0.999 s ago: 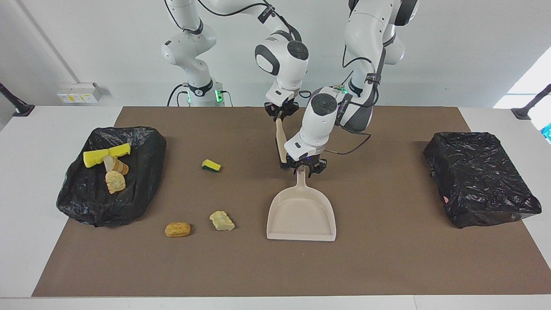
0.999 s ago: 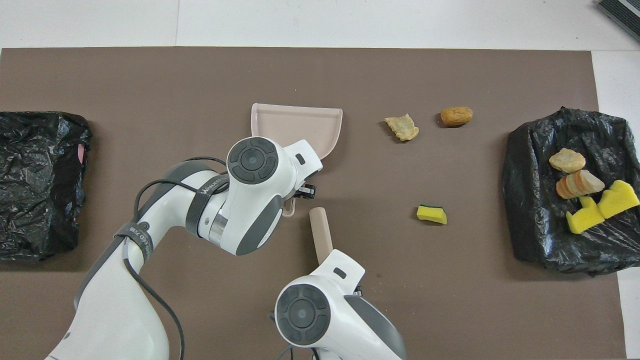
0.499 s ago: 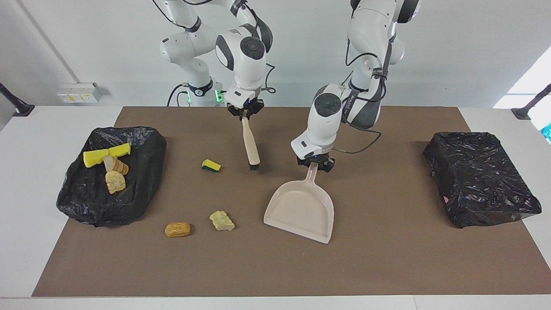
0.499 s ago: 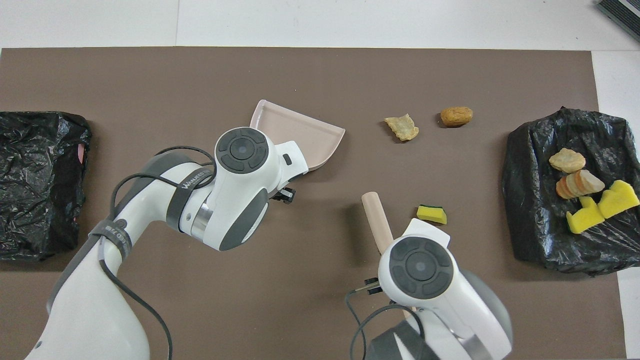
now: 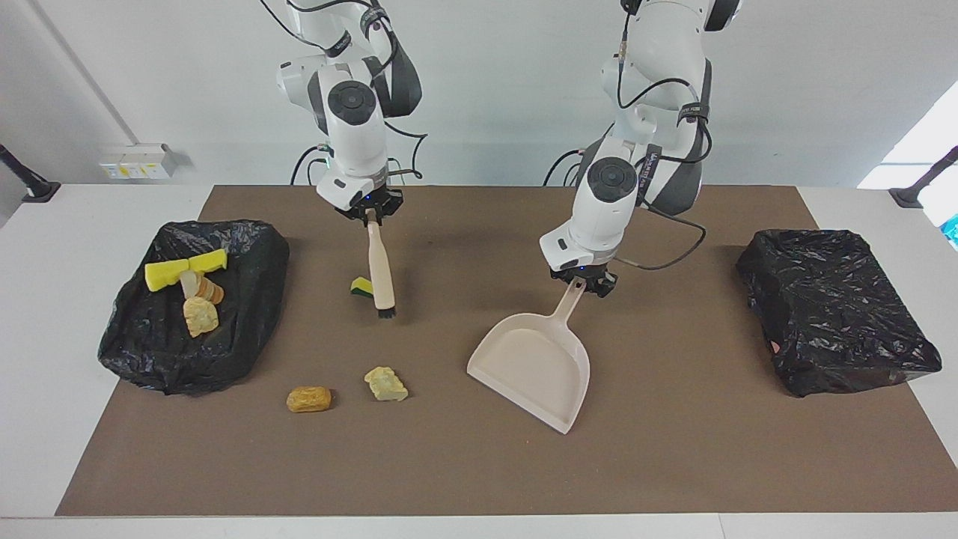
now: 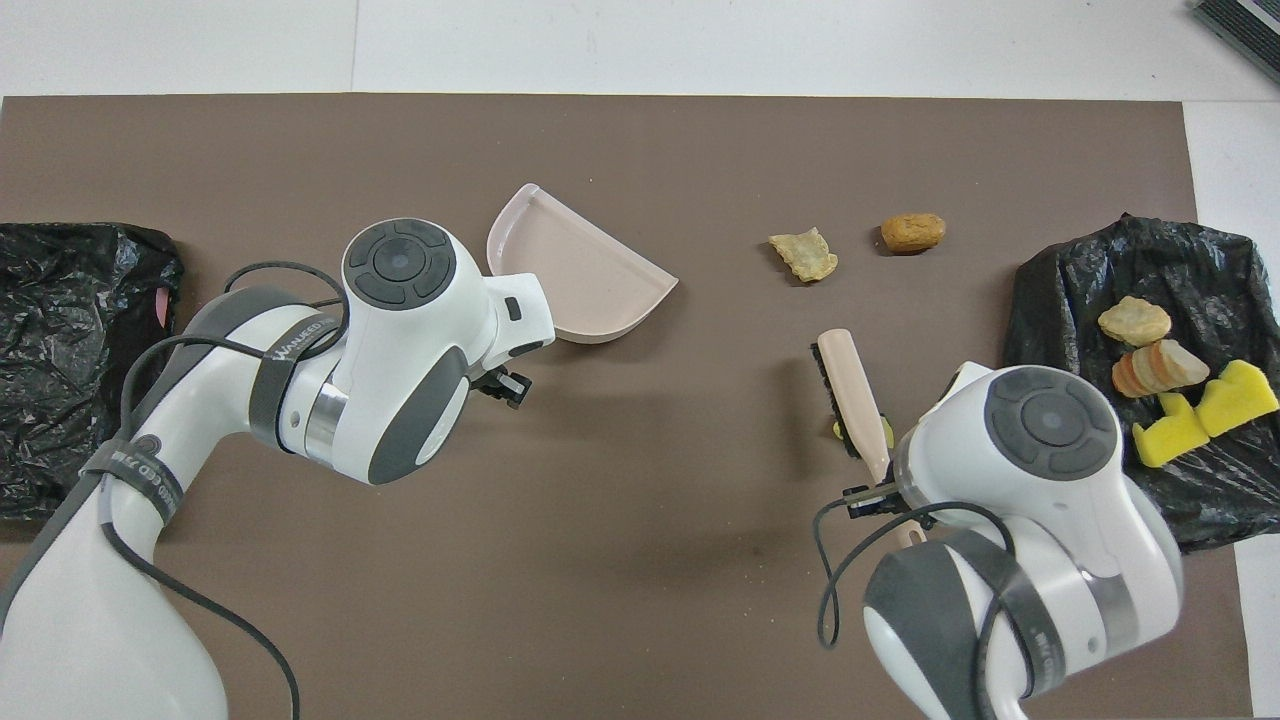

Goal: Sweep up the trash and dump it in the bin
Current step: 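Carry the brush past the bread and sponge with the right gripper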

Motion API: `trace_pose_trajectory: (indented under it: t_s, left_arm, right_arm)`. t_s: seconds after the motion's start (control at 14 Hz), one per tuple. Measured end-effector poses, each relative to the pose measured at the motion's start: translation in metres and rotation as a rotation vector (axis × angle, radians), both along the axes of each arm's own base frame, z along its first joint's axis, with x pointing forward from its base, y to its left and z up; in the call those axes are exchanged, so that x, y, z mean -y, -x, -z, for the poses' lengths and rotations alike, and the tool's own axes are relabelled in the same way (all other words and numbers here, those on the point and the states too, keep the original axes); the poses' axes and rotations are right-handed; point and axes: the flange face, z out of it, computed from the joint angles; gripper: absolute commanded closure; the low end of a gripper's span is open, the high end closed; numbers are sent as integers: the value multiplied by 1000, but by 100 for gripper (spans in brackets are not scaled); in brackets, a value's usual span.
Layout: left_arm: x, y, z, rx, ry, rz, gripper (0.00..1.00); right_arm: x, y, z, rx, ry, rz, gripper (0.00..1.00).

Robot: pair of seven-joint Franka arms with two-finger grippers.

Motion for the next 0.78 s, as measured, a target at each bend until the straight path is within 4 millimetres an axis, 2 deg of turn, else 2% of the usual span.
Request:
trace_pose_trajectory:
  t_s: [0.14,0.21,0.36,0.5,0.64,0.78]
  left_arm:
    - [-6,2,7,-7,-2,-2,45]
    - [-7,4,12,3,3,-7,34]
    - [-9,9,22,55,28,-39,32]
    - [-11,15,28,86,44,-58,21]
    - [-12,17,27,100,51,-66,21]
    - [-10,14,23,135,70,-69,25]
  right_arm:
    - [25,-27,1,65,-1,-39,100]
    - [38,-41,0,92,9,-60,100]
    - [66,-73,-3,138,34,-101,100]
    - [98,-107,-4,176,85,-140,100]
    - [129,-139,5,214,153,-166,100]
    - [148,-164,23,230,196,-185,100]
